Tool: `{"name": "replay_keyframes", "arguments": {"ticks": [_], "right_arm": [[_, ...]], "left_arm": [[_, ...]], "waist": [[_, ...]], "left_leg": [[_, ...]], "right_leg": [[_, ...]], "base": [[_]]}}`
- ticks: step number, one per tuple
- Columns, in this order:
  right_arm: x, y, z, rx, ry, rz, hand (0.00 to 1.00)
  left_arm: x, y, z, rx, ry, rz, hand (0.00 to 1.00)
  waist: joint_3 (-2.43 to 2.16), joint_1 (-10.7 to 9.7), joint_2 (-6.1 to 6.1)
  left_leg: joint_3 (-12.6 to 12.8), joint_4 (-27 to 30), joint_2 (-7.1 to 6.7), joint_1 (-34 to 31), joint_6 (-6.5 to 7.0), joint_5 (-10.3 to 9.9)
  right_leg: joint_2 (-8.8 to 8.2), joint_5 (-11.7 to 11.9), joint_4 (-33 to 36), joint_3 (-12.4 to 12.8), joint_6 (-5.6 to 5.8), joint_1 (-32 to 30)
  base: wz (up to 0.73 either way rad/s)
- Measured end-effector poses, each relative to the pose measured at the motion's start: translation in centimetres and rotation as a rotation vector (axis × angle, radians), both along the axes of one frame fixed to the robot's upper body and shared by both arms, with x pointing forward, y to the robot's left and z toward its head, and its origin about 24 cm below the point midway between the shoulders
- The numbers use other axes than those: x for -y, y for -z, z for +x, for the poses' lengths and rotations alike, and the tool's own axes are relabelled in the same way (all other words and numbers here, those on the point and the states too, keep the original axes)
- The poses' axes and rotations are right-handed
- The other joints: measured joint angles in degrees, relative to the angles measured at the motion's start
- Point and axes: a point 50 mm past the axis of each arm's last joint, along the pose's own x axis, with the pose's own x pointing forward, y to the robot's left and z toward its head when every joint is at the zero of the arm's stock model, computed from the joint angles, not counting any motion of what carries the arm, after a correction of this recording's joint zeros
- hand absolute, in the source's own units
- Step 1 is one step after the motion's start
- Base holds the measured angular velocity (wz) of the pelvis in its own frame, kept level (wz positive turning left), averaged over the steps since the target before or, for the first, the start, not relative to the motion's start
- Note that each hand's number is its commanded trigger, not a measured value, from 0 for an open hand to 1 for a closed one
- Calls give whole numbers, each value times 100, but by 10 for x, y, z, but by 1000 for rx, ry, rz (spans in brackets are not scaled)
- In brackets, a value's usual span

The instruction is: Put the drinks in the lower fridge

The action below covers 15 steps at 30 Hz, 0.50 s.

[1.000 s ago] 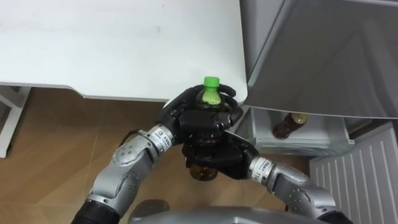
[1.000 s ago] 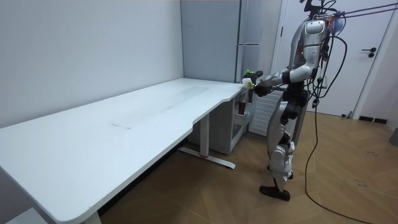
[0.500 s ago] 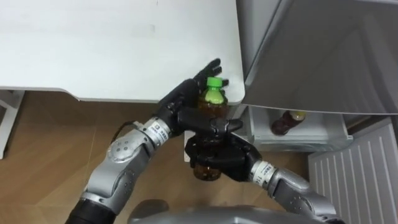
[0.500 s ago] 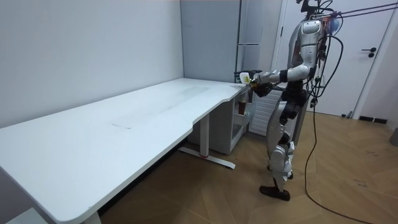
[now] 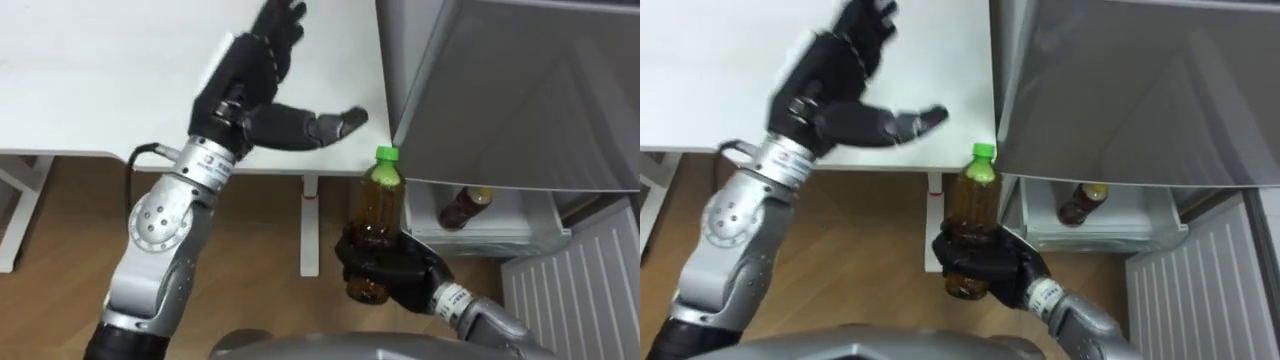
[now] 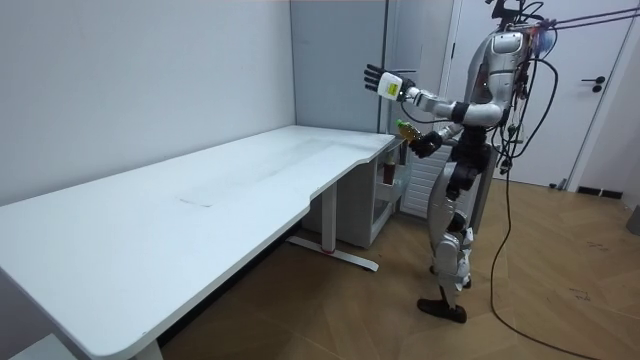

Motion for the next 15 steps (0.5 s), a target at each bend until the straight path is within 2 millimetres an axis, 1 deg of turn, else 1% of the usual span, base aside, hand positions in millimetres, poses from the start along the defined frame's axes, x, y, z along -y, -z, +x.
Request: {"name": "replay_keyframes", "arguments": {"ticks": [2,4,5,6,7,9,12,15], "right_arm": [[1,1,-5,0,12,-5,100],[1,2,-10,-8,20,-5,100],[2,3,-14,-15,25,-5,100],[4,4,-16,-20,33,-7,100],[5,4,-17,-21,36,-9,100],[11,4,-18,-20,47,-29,100],[19,4,-21,-18,66,-62,100],[26,5,-26,-26,76,-80,100]], "left_arm": [[-10,-10,-1,50,-78,-17,0],[-19,-18,-2,88,-154,-36,0],[-26,-23,-4,113,-204,-43,0],[-32,-29,-6,143,-252,-47,0],[-35,-31,-8,156,-275,-45,0],[-50,-37,-15,205,-394,-9,0],[-66,-43,-19,252,-543,72,0],[-79,-49,-26,300,-659,86,0]], "waist": [[0,29,2],[12,82,24],[18,124,51],[35,141,79],[44,146,98],[46,164,175],[22,230,247],[-15,367,291]], "left_leg": [[-4,-12,-1,23,0,-1],[-9,-43,-3,76,-2,-3],[-9,-57,-3,85,-4,-5],[-18,-90,-7,96,-4,-5],[-22,-90,-7,97,-4,-5],[-51,-85,-8,94,-4,-5],[-83,-91,-7,136,-5,-5],[-78,-124,-10,185,-5,-5]], "right_leg": [[0,5,-56,-23,7,58],[3,8,-87,-33,11,116],[4,8,-92,-33,12,119],[3,8,-93,-40,12,121],[3,8,-94,-41,12,127],[3,8,-93,-68,12,171],[7,8,-104,-74,12,177],[7,3,-104,-50,18,202]], "base": [[2],[0],[0],[0],[3],[5],[2],[-4]]}}
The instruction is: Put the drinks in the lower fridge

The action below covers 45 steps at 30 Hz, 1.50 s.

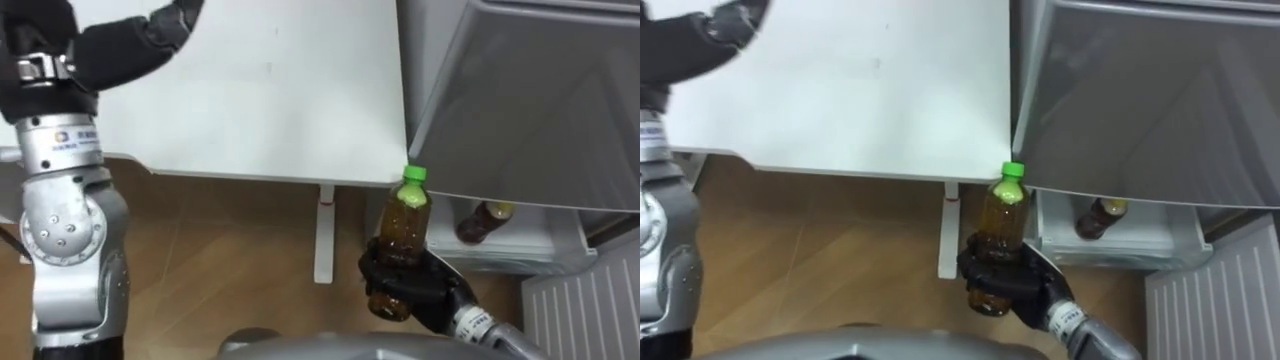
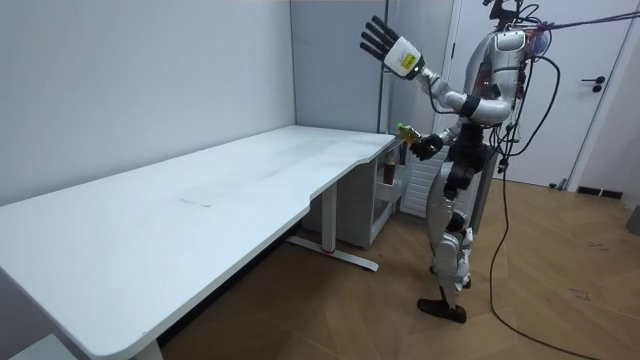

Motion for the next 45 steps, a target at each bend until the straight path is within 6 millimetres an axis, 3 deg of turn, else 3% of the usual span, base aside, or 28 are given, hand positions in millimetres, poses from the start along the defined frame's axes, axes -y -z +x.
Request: {"name": "replay_keyframes", "arguments": {"ticks": [7,11,17,21,23,27,28,29,30,33,37,40,45], "right_arm": [[4,5,-15,-46,30,-10,100],[7,7,-25,-79,64,-36,100],[9,7,-27,-105,96,-65,100],[11,7,-28,-127,125,-77,100],[10,7,-28,-137,126,-75,100],[7,8,-25,-146,127,-64,100],[6,8,-25,-146,128,-59,100],[6,9,-24,-146,128,-59,100],[6,10,-23,-154,128,-57,100],[5,12,-18,-179,120,-51,100],[3,13,-15,-190,114,-46,100],[8,15,-2,-188,116,-78,100],[10,18,0,-204,127,-112,100]], "left_arm": [[-38,-13,-28,159,-337,-53,0],[-58,-1,-42,131,-478,-115,0],[-79,28,-53,29,-634,-266,0],[-97,75,-70,-195,-771,-343,0],[-101,102,-75,-318,-801,-390,0],[-86,183,-103,-742,-794,-535,0],[-77,204,-113,-876,-765,-541,0],[-73,213,-118,-940,-750,-537,0],[-65,230,-128,-1059,-713,-531,0],[-48,263,-159,-1333,-615,-516,0],[-33,284,-190,-1579,-485,-544,0],[-26,294,-214,-1778,-362,-469,0],[-13,302,-221,-1929,-183,-427,0]], "waist": [[2,149,25],[-20,278,62],[-45,376,104],[-78,382,119],[-68,401,91],[-70,385,56],[-48,396,9],[-58,395,26],[-23,373,-35],[-9,265,-75],[-12,168,-70],[-19,-29,-41],[-19,-241,-27]], "left_leg": [[-43,-10,-11,91,-1,1],[-58,-80,-30,209,-1,1],[-113,-128,-56,254,1,3],[-124,-210,-88,317,15,19],[-118,-243,-88,343,17,20],[-81,-282,-90,360,17,20],[-48,-297,-82,359,17,19],[-46,-298,-82,354,17,19],[-47,-305,-83,336,17,19],[-68,-296,-89,256,22,14],[-63,-306,-90,226,23,11],[-45,-300,-88,112,24,12],[-54,-299,-84,73,24,12]], "right_leg": [[5,-1,-94,-19,-1,126],[-1,-4,-176,-24,4,256],[-11,-13,-182,-54,15,284],[-37,-20,-171,-42,28,302],[-35,-21,-175,-21,28,307],[-32,-25,-188,0,37,308],[-28,-25,-189,8,36,290],[-28,-25,-189,7,36,284],[-28,-25,-192,10,36,276],[-26,-14,-275,-14,44,270],[-25,-10,-280,-24,47,233],[-24,-3,-255,-11,45,108],[-23,-3,-252,-38,45,110]], "base": [[2],[2],[2],[-6],[-3],[-3],[-6],[-6],[0],[5],[0],[-1],[2]]}}
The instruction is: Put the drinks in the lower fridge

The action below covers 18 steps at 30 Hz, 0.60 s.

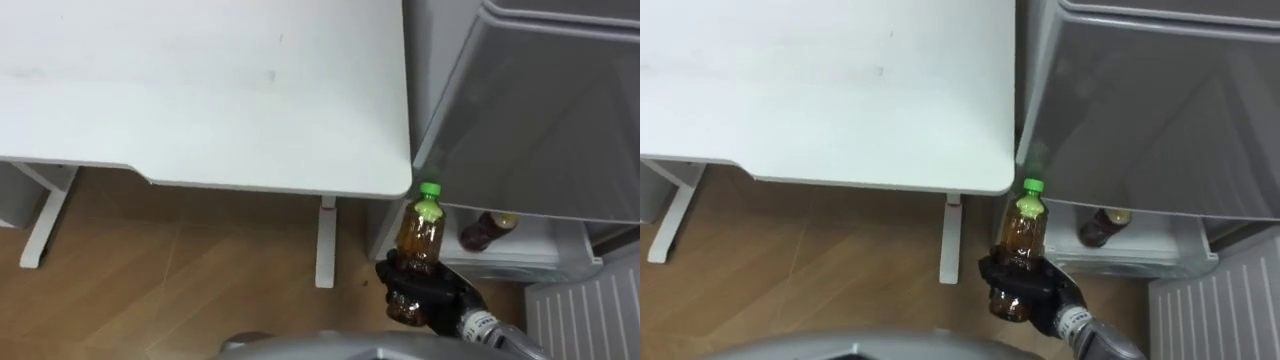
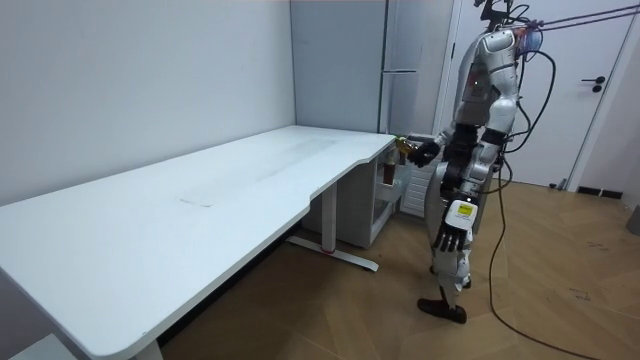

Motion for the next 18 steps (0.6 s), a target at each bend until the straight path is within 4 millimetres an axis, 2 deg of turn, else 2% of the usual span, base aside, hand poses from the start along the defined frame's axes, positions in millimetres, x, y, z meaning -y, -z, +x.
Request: {"name": "replay_keyframes", "arguments": {"ticks": [4,6,9,15,18], "right_arm": [[4,2,-2,-17,13,-26,100],[6,3,-4,-37,29,-52,100],[8,6,-7,-64,48,-77,100],[16,14,-19,-147,98,-134,100],[17,17,-20,-168,109,-148,100]], "left_arm": [[4,2,7,-9,60,-63,0],[6,4,10,-29,107,-90,0],[7,5,13,-55,176,-117,0],[12,6,14,-89,225,-141,0],[14,6,13,-97,228,-161,0]], "waist": [[18,-62,27],[41,-115,70],[40,-155,142],[-4,-186,175],[-11,-192,174]], "left_leg": [[30,9,5,1,2,-2],[46,18,9,-5,13,-26],[50,40,11,-17,16,-35],[93,110,14,-92,16,-33],[133,127,15,-112,17,-33]], "right_leg": [[-1,1,53,19,0,-15],[-1,1,84,26,0,-23],[-2,1,100,34,1,-35],[0,-2,96,92,3,-137],[0,-2,98,131,4,-184]], "base": [[-3],[-4],[-1],[-2],[-7]]}}
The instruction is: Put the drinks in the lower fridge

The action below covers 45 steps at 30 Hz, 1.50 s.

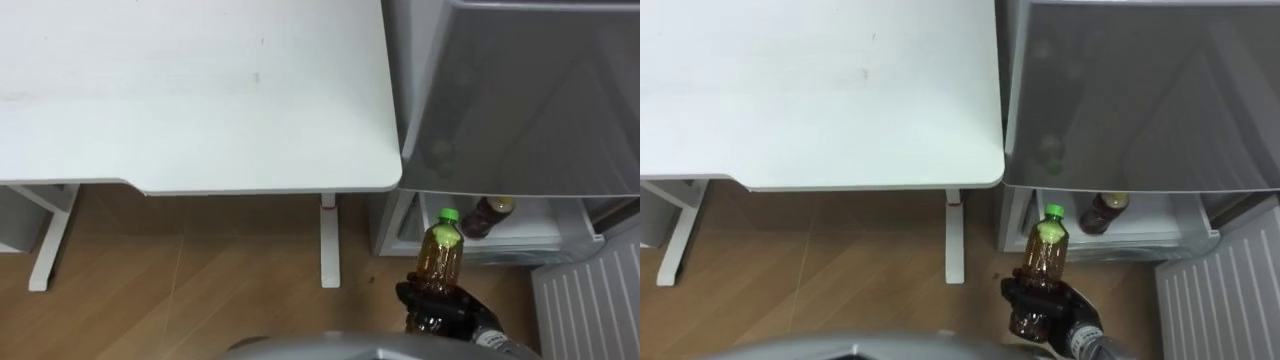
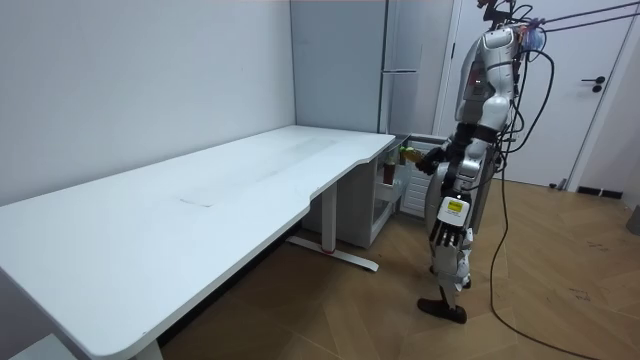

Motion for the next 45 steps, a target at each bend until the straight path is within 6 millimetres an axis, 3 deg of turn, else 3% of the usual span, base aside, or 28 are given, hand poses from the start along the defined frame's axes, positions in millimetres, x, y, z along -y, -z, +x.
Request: {"name": "replay_keyframes", "arguments": {"ticks": [6,13,19,21,23,28,29,36,41,45], "right_arm": [[-1,5,-2,-32,53,10,100],[0,8,-5,-54,124,25,100],[0,9,-8,-64,219,67,100],[2,10,-7,-69,260,83,100],[4,12,-4,-84,272,74,100],[8,10,27,-47,311,82,100],[9,9,40,-32,320,87,100],[16,-13,107,106,360,103,100],[27,-31,138,172,363,78,100],[39,-45,158,209,367,34,100]], "left_arm": [[1,0,-1,-5,17,-9,0],[1,0,-1,-11,30,-19,0],[1,0,1,-16,36,-20,0],[0,0,5,-6,39,-19,0],[0,0,9,2,42,-17,0],[-1,2,31,42,58,-12,0],[-2,2,37,45,72,-10,0],[-16,-6,80,152,123,27,0],[-22,-11,107,212,161,57,0],[-23,-18,130,267,193,92,0]], "waist": [[-12,-88,-59],[9,-102,-128],[14,-124,-131],[-12,-146,-111],[-9,-146,-102],[39,-183,-22],[83,-208,-16],[179,-209,-151],[203,-62,-180],[200,186,-230]], "left_leg": [[65,5,3,38,0,0],[131,5,10,31,1,-1],[96,56,12,-112,9,-6],[45,137,15,-284,10,-6],[45,226,20,-387,11,-6],[46,498,43,-843,14,-5],[28,634,49,-1023,17,-7],[-57,1712,44,-2556,85,-58],[-152,2310,-42,-3531,108,-82],[-126,2568,-32,-4237,77,-7]], "right_leg": [[0,2,-15,54,2,-3],[2,-3,-19,97,9,-4],[-1,-8,-8,61,15,-116],[4,13,43,39,3,-245],[2,19,114,46,-5,-353],[-31,8,487,25,-29,-844],[-50,-2,604,-13,-45,-994],[-223,-300,1871,-59,-136,-2567],[-403,-491,2734,-69,-145,-3598],[-433,-452,3074,-13,-219,-4358]], "base": [[-3],[-3],[2],[9],[0],[-1],[6],[11],[10],[-3]]}}
